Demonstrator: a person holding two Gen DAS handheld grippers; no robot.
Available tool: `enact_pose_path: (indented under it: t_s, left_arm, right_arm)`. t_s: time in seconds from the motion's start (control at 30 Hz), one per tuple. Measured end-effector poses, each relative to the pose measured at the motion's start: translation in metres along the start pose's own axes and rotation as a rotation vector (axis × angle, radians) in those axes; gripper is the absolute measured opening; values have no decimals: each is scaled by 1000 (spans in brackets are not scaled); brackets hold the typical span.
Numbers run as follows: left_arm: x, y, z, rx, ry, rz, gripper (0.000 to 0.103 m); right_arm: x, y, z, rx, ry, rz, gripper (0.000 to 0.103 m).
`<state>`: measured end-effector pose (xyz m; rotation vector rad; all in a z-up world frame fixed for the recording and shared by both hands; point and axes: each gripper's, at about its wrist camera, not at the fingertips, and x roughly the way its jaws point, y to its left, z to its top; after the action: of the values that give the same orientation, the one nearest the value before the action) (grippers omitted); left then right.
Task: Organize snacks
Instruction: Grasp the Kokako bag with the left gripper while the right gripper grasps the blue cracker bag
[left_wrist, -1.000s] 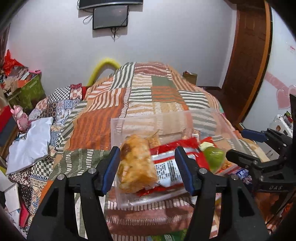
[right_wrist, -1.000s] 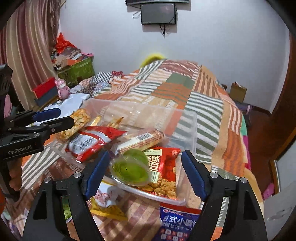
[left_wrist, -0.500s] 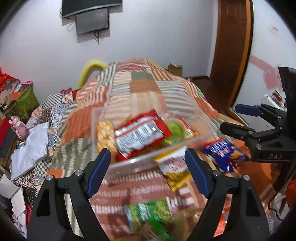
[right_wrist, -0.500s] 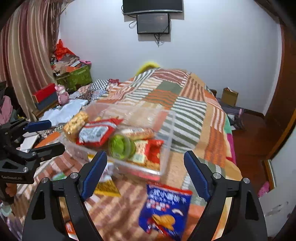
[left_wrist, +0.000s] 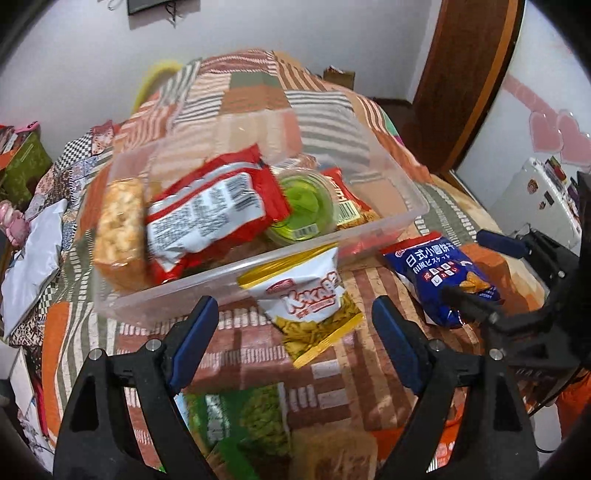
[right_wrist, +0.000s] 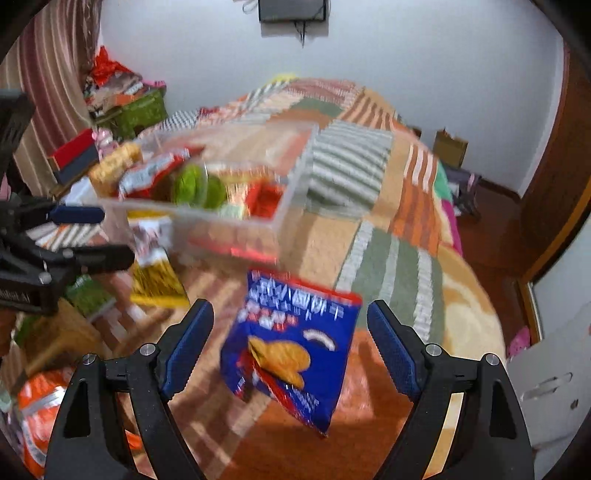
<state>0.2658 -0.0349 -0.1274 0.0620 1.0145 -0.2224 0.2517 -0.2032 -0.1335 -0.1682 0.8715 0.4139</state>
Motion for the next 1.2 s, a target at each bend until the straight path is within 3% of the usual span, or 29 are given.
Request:
enact_pose_path:
  t_s: [0.13, 0.3, 0.53, 0.63, 0.7, 0.87, 1.2]
  left_arm:
    - [14, -6, 3, 13, 26, 35, 85]
    - [29, -6, 6, -6, 84, 25, 84]
    - [50, 4, 8, -81, 172, -14, 70]
    - [51, 5, 8, -83, 166, -42, 58]
    - [49, 4, 6, -79, 153, -39, 56]
    - [44, 5, 0, -96, 142, -39, 53]
    - [24, 7, -17, -95, 115, -39, 50]
  right_arm:
    - [9, -6, -5, 23, 36, 27, 83]
    - [17, -9, -3, 54, 73, 52, 86]
    - [31, -2, -6, 38, 136, 52, 89]
    - [30, 0, -7, 28, 130, 48, 85]
    - [28, 1, -7, 22, 122, 49, 78]
    - [22, 5, -10, 25, 102, 56, 70]
    - [2, 16, -13, -1, 51, 54, 65]
